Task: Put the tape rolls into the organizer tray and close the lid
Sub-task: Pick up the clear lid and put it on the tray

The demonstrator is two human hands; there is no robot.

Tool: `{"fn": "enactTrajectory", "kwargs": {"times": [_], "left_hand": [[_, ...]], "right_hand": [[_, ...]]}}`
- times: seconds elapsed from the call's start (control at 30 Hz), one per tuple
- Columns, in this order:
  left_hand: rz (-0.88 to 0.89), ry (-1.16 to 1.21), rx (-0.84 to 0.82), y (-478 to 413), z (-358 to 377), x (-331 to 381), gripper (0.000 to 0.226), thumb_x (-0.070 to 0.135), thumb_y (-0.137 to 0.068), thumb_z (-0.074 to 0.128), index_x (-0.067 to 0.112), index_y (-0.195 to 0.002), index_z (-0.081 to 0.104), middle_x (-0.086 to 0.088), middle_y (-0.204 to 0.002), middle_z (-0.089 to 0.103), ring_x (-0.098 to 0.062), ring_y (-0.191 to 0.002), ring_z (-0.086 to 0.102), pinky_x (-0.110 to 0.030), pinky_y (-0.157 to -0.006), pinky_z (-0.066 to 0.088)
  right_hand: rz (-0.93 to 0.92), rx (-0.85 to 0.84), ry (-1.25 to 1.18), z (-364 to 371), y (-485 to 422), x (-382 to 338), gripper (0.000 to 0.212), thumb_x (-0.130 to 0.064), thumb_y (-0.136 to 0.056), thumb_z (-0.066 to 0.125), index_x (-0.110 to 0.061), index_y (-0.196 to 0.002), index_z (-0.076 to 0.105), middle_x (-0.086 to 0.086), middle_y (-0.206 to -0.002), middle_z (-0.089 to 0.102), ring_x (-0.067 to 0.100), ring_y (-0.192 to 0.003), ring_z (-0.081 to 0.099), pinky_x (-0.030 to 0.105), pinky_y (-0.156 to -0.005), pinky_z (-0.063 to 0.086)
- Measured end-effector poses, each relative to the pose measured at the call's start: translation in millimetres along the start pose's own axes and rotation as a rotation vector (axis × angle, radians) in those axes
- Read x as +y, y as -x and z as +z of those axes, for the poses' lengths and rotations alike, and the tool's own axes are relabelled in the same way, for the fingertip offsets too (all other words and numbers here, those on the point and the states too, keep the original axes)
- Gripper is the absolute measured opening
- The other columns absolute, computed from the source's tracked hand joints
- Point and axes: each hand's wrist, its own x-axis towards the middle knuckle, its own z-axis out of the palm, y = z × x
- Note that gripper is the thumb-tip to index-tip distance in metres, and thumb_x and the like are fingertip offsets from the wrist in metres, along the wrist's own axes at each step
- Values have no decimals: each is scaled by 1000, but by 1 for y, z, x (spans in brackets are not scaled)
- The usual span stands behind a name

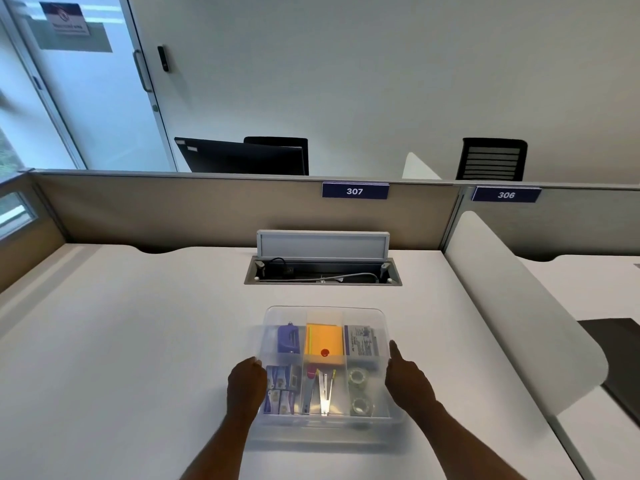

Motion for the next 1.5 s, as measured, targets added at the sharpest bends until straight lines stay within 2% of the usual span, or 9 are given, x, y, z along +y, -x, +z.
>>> {"fn": "enactTrajectory", "kwargs": {"times": [0.13,0.3,0.67,0.77,0.87,1.03,1.17,1.27,1.5], "left_hand": [[-78,135,111,2,6,-2,28,4,-94,39,2,-70,54,-24,-84,67,-38,-81,61,-35,-72,41],[-45,109,168,2,14,-6,31,12,-98,36,-1,-82,60,-21,-82,66,-37,-80,62,-42,-75,49],[-144,169,115,-4,16,-7,32,14,-96,41,6,-67,54,-14,-71,63,-30,-69,59,-36,-71,46],[-212,279,-21,-12,7,-6,36,19,-95,47,5,-62,56,-10,-65,59,-27,-66,54,-40,-74,45],[-186,454,-119,-25,-8,-2,30,24,-87,61,-5,-97,65,-22,-100,66,-36,-93,61,-49,-92,48],[-211,433,-33,-72,-21,29,49,18,-93,57,3,-137,43,-19,-145,44,-35,-130,45,-45,-112,35],[-84,202,-7,-100,-15,43,41,18,-98,47,-2,-134,47,-19,-144,47,-30,-134,42,-32,-112,26],[-19,115,16,-109,-5,45,32,14,-98,45,-4,-119,61,-22,-127,61,-34,-120,56,-33,-103,39],[-17,172,172,-99,18,42,31,3,-94,45,-2,-121,60,-21,-120,65,-35,-111,63,-41,-100,48]], "right_hand": [[-11,56,6,8,2,2,51,-24,-99,32,-19,-148,20,15,-91,71,34,-80,68,38,-70,51],[-20,80,-53,9,7,4,49,-24,-100,32,-19,-148,20,17,-92,70,37,-82,67,42,-76,52],[2,77,-221,4,6,1,46,-23,-100,35,-18,-145,31,13,-100,72,27,-82,68,37,-80,57],[153,117,-254,-5,-9,-10,36,-21,-93,43,-15,-126,56,14,-111,69,32,-99,65,37,-87,52],[213,125,-266,-14,-28,-24,22,-21,-87,49,-8,-97,64,13,-104,69,33,-96,64,34,-80,50],[193,-11,-249,-31,-71,-42,38,-24,-91,47,-8,-125,51,16,-128,58,34,-116,56,39,-95,46],[92,-114,-128,-30,-98,-41,47,-26,-97,40,-13,-142,34,17,-141,46,32,-129,45,41,-107,37],[20,-147,-15,-22,-108,-37,46,-25,-99,39,-11,-142,34,15,-144,44,30,-131,42,39,-109,35],[9,-44,52,-10,-113,-38,42,-29,-100,34,-12,-138,38,13,-125,52,30,-110,59,37,-94,48]]}}
